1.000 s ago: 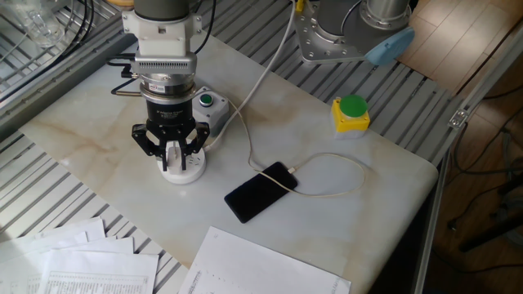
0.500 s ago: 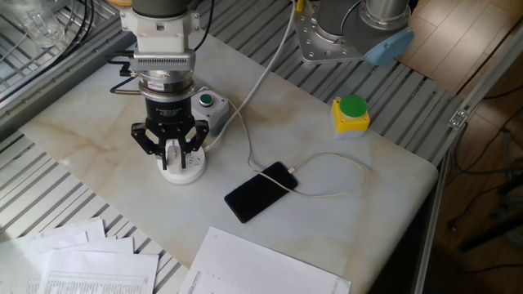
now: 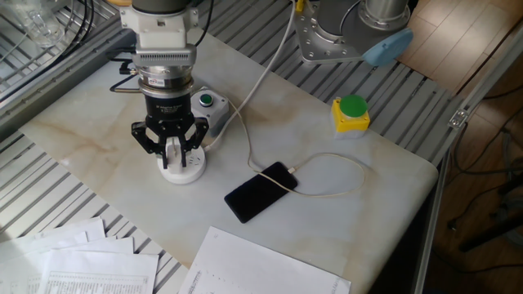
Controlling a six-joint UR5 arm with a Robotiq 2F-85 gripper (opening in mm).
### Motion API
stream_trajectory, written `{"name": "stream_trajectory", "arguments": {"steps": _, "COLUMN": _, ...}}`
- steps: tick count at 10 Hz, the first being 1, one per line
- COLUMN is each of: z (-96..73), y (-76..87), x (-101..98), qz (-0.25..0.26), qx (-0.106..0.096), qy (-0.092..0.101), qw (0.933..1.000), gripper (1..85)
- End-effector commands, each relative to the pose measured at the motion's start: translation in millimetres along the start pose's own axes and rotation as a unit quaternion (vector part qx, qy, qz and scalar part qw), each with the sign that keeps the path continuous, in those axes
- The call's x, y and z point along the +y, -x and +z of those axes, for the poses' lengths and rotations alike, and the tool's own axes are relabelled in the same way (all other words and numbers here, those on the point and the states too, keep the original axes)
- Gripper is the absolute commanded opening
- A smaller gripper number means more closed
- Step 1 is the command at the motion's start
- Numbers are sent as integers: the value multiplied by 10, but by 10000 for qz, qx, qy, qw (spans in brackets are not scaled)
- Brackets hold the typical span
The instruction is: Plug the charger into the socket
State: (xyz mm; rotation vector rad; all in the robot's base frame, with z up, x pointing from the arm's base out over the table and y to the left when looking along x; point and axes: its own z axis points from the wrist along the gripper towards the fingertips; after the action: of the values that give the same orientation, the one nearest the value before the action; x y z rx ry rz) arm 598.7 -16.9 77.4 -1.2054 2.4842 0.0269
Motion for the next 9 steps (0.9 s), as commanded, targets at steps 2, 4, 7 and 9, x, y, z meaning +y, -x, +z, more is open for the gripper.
{"name": "stream_trajectory", "arguments": {"steps": 2, "z": -21, "y": 25, "x": -12, "qz": 112, "qx": -145, "qy": 2, "qw": 9998, "gripper": 10}}
{"name": "stream_trajectory", "arguments": {"steps": 4, "z": -23, "y": 66, "x": -28, "qz": 358, "qx": -224, "qy": -22, "qw": 9991, "gripper": 10}}
{"name": "stream_trajectory", "arguments": {"steps": 7, "z": -4, "y": 66, "x": -34, "qz": 720, "qx": -227, "qy": -35, "qw": 9971, "gripper": 10}}
{"name": "stream_trajectory", "arguments": {"steps": 9, "z": 7, "y": 81, "x": -46, "qz": 790, "qx": -273, "qy": -54, "qw": 9965, "gripper": 10}}
